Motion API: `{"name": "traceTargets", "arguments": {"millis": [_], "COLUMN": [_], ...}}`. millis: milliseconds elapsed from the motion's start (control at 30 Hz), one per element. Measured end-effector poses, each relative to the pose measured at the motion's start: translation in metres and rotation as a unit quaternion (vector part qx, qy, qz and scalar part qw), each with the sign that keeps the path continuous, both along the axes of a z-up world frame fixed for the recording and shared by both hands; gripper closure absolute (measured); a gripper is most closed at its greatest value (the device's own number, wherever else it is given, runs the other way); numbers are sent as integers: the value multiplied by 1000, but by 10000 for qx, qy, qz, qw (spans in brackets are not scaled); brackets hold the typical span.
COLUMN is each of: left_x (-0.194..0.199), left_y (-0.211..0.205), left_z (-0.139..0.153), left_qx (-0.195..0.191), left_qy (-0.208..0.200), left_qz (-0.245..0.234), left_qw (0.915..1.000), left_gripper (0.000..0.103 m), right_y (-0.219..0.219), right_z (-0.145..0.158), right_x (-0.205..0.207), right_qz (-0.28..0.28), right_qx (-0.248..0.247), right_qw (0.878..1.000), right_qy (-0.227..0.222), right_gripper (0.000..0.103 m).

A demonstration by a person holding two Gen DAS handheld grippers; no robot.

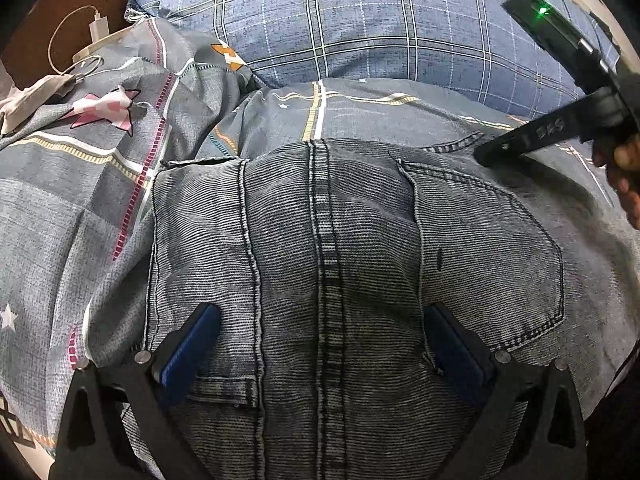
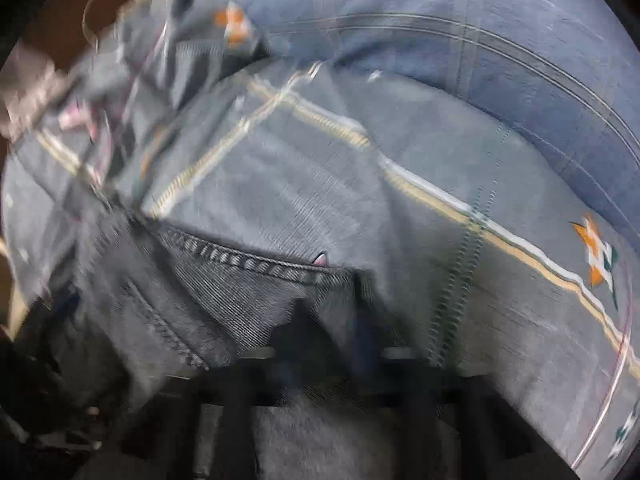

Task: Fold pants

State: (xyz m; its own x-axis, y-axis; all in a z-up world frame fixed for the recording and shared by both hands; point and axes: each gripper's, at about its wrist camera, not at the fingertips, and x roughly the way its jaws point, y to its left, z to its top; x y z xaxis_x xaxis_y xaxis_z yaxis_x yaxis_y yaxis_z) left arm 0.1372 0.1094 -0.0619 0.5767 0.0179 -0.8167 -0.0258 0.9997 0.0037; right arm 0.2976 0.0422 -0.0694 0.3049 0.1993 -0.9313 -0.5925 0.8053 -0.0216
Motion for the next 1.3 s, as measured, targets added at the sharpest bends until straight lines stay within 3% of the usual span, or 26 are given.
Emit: {"name": "traceTargets", "arguments": {"millis": [100, 200, 300, 367, 433, 467, 600, 733, 800, 867, 967, 1000, 1067, 1167, 1200, 1233, 1300], "left_x": [-1, 0, 1, 0, 0, 0, -2, -2, -3, -3, -5, -5, -7, -17, -21, -25, -24], "left_y": [0, -2, -2, -1, -1, -2, -2, -3, -4, -6, -11, -12, -15, -16, -18, -23, -36], "left_z": [-1, -2, -2, -2, -2, -2, -2, -2, -1, 1, 5, 8, 18, 43, 54, 63, 70], "left_qx": [-3, 20, 24, 29, 33, 39, 53, 77, 110, 179, 387, 456, 686, 663, 587, 530, 433], "left_qy": [-6, 0, -6, -22, -27, -29, -66, -102, -119, -124, -167, -176, -219, -425, -547, -669, -762], "left_qz": [-9, -3, -26, -34, -30, -32, -17, 43, 86, 105, 159, 166, 244, 352, 357, 339, 198], "left_qw": [10000, 10000, 10000, 10000, 10000, 10000, 10000, 9999, 9998, 9997, 9990, 9987, 9971, 9963, 9961, 9958, 9960], "left_gripper": [0, 0, 0, 0, 0, 0, 0, 0, 0, 0, 0, 0, 0, 0, 0, 0, 0], "right_y": [2, -1, 7, -1, -17, -28, -75, -146, -195, -257, -346, -366, -398, -414, -419, -422, -433], "right_z": [14, 15, -10, -7, 3, 9, 44, 55, 47, 33, -5, -8, 4, 33, 39, 37, 10], "right_x": [-11, -7, -3, -1, 3, 2, -36, -86, -103, -109, -100, -99, -107, -134, -150, -156, -153], "right_qz": [92, -45, 28, -215, -552, -798, -1315, -1681, -2069, -2673, -3594, -3579, -3896, -3572, -3497, -3468, -3634], "right_qx": [-205, -214, -567, -283, -38, 53, 845, 1472, 1783, 2048, 1985, 2413, 2845, 3416, 3573, 3631, 3427], "right_qw": [9988, 9978, 9956, 9959, 9952, 9934, 9831, 9715, 9599, 9403, 9117, 9019, 8753, 8661, 8615, 8598, 8640], "right_qy": [-424, -619, -746, -836, -803, -820, -948, -797, -635, -483, -170, -168, -340, -748, -892, -926, -628], "right_gripper": [100, 100, 100, 98, 75, 69, 57, 43, 43, 42, 41, 56, 57, 47, 38, 28, 21]}}
